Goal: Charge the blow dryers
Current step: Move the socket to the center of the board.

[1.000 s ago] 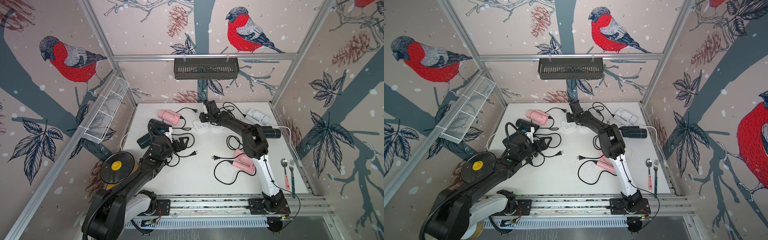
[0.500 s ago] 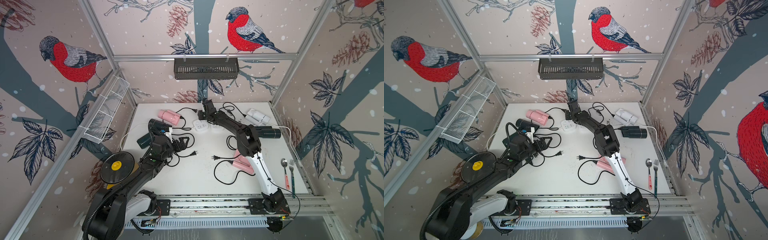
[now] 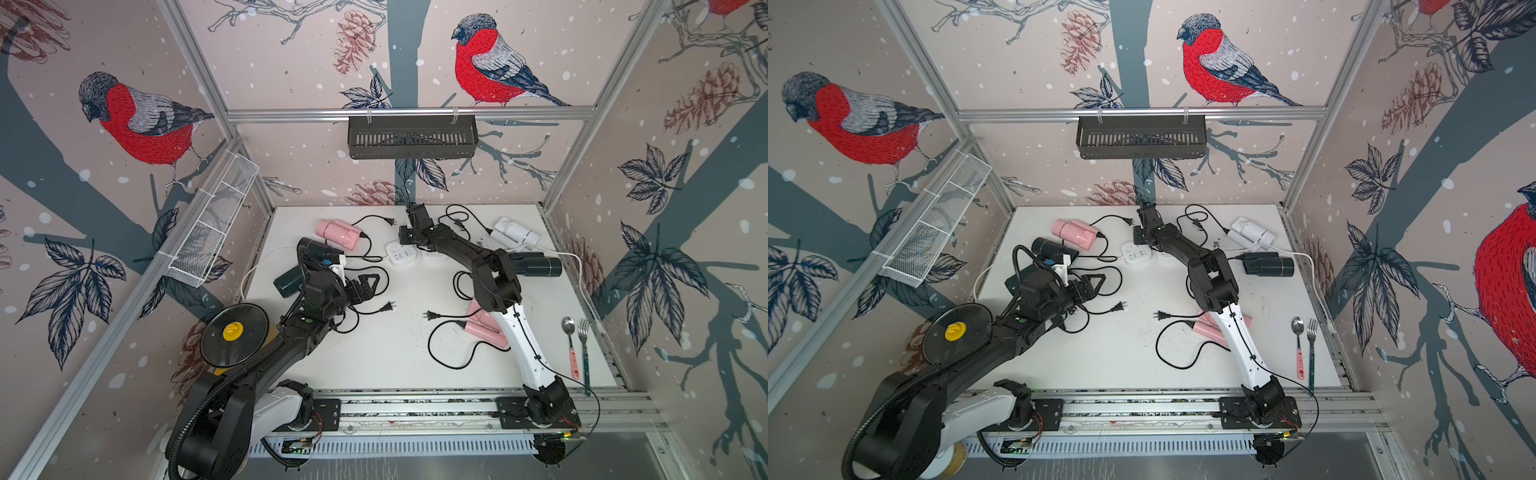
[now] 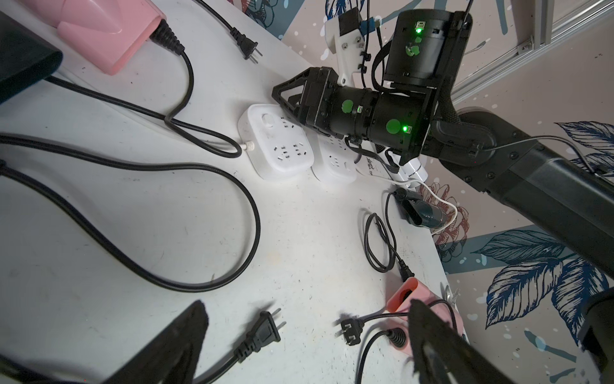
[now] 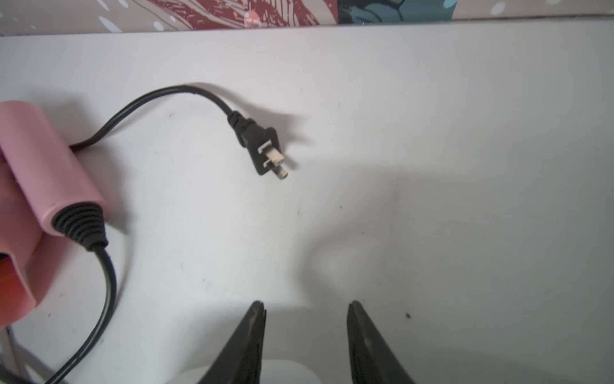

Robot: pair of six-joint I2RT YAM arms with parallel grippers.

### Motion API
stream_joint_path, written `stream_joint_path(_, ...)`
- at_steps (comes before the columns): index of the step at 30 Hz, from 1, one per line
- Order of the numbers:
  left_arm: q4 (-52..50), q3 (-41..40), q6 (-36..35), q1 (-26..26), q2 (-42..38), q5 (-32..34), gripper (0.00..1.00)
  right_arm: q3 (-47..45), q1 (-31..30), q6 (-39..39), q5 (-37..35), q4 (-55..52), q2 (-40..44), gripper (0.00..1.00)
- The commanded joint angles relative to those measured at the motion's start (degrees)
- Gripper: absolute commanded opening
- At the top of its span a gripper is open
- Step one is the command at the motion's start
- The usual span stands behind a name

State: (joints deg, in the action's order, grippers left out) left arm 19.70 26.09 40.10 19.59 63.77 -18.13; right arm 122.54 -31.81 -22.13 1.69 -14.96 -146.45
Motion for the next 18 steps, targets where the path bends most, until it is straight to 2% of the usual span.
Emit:
stream_joint_path(1, -1.77, 2.16, -1.54, -0.06, -0.50, 0.15, 0.94, -1.95, 0.01, -0.26, 3.95, -1.66, 2.16, 0.43)
stream_joint_path(6, -8.00, 6.17, -3.59, -0.26, -0.91, 1.70, 0.93, -5.58, -0.05, -1.76, 6.97, -3.04, 5.30, 0.39)
stream_joint_path(12, -13.30, 10.57, -5.71, -0.68, -1.83, 4.47, 0.92, -20.13, -0.62, -4.94, 9.02, 5.41, 13.62, 0.38)
stream_joint_path(18, -14.50, 12.15, -6.70, -0.87, -1.81, 6.27, 0.91, -31.32, -1.37, -6.88, 10.69, 11.12, 20.29, 0.36)
